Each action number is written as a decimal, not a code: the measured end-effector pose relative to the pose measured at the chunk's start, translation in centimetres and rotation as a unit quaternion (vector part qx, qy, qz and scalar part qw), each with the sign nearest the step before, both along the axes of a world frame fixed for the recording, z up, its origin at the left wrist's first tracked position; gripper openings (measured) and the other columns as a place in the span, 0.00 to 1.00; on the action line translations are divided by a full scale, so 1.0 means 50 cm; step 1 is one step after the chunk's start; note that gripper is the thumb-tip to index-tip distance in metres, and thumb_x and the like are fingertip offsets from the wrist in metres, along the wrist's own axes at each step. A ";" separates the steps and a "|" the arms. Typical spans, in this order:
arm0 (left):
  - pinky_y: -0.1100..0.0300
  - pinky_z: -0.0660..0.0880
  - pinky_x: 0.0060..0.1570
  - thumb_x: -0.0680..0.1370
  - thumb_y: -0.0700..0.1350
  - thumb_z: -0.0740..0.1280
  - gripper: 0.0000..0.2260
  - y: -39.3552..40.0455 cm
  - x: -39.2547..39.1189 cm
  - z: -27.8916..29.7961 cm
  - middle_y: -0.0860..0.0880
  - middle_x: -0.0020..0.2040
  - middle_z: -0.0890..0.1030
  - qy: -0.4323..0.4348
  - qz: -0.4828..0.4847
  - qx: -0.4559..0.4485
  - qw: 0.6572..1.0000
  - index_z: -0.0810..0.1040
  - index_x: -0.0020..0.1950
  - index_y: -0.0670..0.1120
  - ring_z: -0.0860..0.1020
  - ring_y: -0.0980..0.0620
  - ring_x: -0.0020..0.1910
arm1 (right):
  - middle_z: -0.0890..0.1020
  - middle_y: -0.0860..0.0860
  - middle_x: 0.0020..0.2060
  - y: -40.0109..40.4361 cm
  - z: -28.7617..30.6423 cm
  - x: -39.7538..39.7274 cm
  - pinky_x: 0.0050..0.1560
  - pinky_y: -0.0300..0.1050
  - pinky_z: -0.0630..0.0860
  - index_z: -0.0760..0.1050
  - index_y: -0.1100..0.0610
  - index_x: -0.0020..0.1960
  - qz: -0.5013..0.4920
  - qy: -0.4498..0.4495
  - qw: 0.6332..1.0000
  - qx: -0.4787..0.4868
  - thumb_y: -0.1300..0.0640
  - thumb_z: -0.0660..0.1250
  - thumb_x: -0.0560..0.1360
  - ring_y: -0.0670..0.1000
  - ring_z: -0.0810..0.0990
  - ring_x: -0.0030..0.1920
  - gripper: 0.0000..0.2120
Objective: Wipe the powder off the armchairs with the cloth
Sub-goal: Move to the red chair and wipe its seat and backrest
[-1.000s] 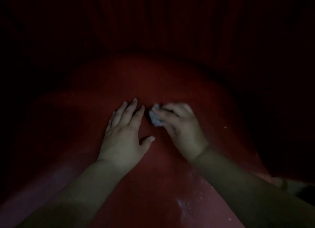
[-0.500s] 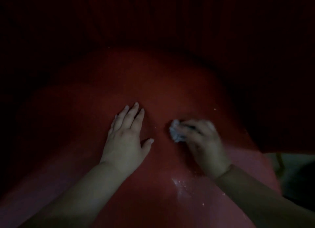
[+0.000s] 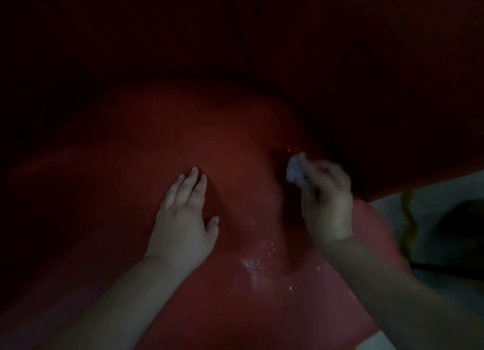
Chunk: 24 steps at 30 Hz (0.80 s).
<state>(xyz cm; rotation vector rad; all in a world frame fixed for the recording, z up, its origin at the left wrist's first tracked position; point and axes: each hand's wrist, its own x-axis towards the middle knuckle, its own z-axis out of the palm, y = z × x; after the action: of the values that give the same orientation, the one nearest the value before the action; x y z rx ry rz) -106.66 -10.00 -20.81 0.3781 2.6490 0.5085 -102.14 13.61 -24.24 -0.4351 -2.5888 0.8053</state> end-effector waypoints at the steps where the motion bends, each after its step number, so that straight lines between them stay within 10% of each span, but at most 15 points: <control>1: 0.53 0.50 0.76 0.77 0.52 0.65 0.35 -0.001 0.000 -0.002 0.57 0.79 0.46 -0.001 0.003 0.002 1.000 0.51 0.79 0.50 0.43 0.56 0.77 | 0.78 0.54 0.53 0.017 -0.011 -0.037 0.57 0.49 0.75 0.78 0.57 0.62 -0.055 0.014 0.998 -0.032 0.64 0.66 0.76 0.51 0.78 0.52 0.16; 4: 0.53 0.51 0.76 0.77 0.52 0.65 0.35 -0.001 0.001 -0.006 0.58 0.78 0.46 -0.003 0.007 0.009 1.000 0.51 0.79 0.51 0.43 0.57 0.77 | 0.76 0.54 0.53 0.019 -0.033 -0.134 0.56 0.45 0.77 0.78 0.61 0.61 -0.121 0.021 0.986 -0.111 0.67 0.63 0.76 0.47 0.81 0.50 0.15; 10: 0.58 0.47 0.75 0.76 0.50 0.67 0.35 0.001 0.001 -0.006 0.57 0.79 0.48 0.005 0.010 0.009 1.000 0.53 0.78 0.50 0.44 0.57 0.77 | 0.80 0.52 0.52 -0.085 -0.004 -0.009 0.54 0.40 0.68 0.81 0.54 0.60 0.124 -0.016 0.992 -0.015 0.60 0.65 0.75 0.53 0.76 0.49 0.14; 17: 0.60 0.46 0.73 0.77 0.51 0.66 0.34 -0.009 -0.002 0.000 0.59 0.78 0.46 -0.003 0.012 0.017 1.000 0.52 0.79 0.52 0.43 0.58 0.77 | 0.78 0.54 0.53 -0.042 -0.032 -0.148 0.59 0.54 0.75 0.79 0.55 0.62 -0.019 -0.018 0.989 -0.144 0.66 0.64 0.74 0.55 0.78 0.53 0.18; 21: 0.62 0.44 0.72 0.77 0.50 0.66 0.34 -0.016 0.007 -0.002 0.60 0.78 0.46 0.003 0.026 0.027 0.999 0.53 0.78 0.53 0.42 0.60 0.76 | 0.79 0.52 0.51 -0.100 -0.008 -0.137 0.59 0.44 0.66 0.79 0.54 0.62 0.104 -0.014 0.993 -0.053 0.63 0.67 0.73 0.40 0.70 0.52 0.18; 24: 0.64 0.44 0.71 0.77 0.50 0.66 0.33 -0.024 0.018 -0.003 0.61 0.78 0.47 0.011 0.044 0.030 0.998 0.54 0.78 0.53 0.42 0.63 0.74 | 0.79 0.54 0.52 -0.070 -0.020 -0.071 0.57 0.43 0.68 0.78 0.55 0.63 0.101 -0.014 0.994 -0.027 0.64 0.68 0.73 0.48 0.74 0.52 0.19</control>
<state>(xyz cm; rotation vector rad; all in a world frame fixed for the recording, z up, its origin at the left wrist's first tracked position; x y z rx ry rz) -105.77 -11.21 -20.95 0.2866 2.6865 0.6169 -105.69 10.12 -25.23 -0.2035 -2.6731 0.9448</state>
